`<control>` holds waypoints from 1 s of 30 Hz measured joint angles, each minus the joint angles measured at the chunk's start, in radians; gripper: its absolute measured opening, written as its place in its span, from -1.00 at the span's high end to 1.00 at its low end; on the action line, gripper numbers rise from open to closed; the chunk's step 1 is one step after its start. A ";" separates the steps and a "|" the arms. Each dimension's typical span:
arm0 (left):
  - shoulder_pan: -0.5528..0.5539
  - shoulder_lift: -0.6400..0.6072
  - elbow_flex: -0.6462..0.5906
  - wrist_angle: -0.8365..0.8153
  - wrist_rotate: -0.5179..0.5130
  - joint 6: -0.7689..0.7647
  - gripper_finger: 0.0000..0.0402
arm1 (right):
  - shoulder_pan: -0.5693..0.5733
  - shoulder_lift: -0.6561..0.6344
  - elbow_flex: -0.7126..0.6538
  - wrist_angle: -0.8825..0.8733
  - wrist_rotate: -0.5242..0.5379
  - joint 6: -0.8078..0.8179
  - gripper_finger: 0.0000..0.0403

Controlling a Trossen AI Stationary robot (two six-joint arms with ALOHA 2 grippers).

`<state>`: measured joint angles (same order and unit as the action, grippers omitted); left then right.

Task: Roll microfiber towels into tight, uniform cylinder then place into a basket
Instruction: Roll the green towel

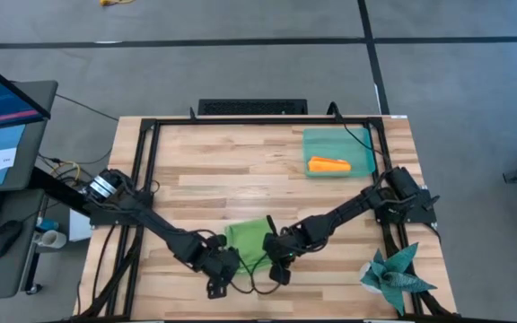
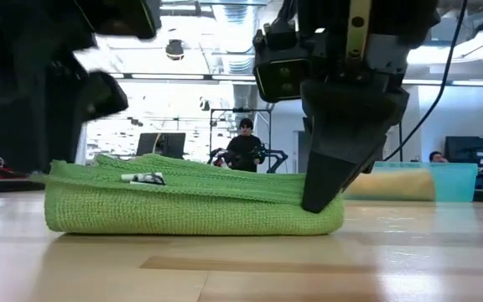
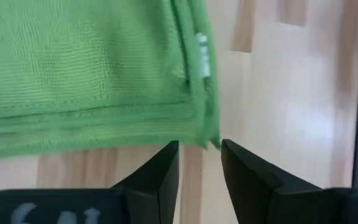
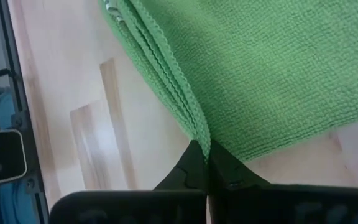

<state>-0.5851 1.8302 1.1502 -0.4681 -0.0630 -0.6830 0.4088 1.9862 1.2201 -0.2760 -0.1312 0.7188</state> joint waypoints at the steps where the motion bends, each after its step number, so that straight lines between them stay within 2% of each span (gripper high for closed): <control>1: -0.013 -0.010 0.000 0.001 -0.026 0.000 0.44 | -0.002 0.000 0.000 0.000 0.001 0.007 0.97; 6: -0.096 -0.035 0.000 0.129 -0.208 0.102 0.45 | -0.014 0.000 0.000 0.000 0.001 0.015 0.95; 11: -0.145 -0.031 -0.004 0.247 -0.297 0.252 0.45 | -0.025 0.000 0.001 0.008 0.001 0.027 0.96; 16: -0.099 0.006 -0.024 0.350 -0.238 0.343 0.45 | -0.027 0.000 0.001 0.010 0.001 0.041 0.95; 19: -0.059 0.063 -0.024 0.411 -0.128 0.379 0.45 | -0.027 0.001 0.002 0.010 0.002 0.037 0.95; 21: -0.040 0.082 -0.022 0.405 -0.094 0.383 0.45 | -0.026 0.001 0.002 0.010 0.002 0.036 0.95; 30: -0.010 0.088 -0.017 0.350 -0.153 0.373 0.45 | -0.025 0.001 0.002 -0.002 0.002 0.033 0.95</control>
<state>-0.5950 1.9186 1.1336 -0.1184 -0.2161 -0.3100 0.3836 1.9871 1.2217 -0.2778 -0.1295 0.7513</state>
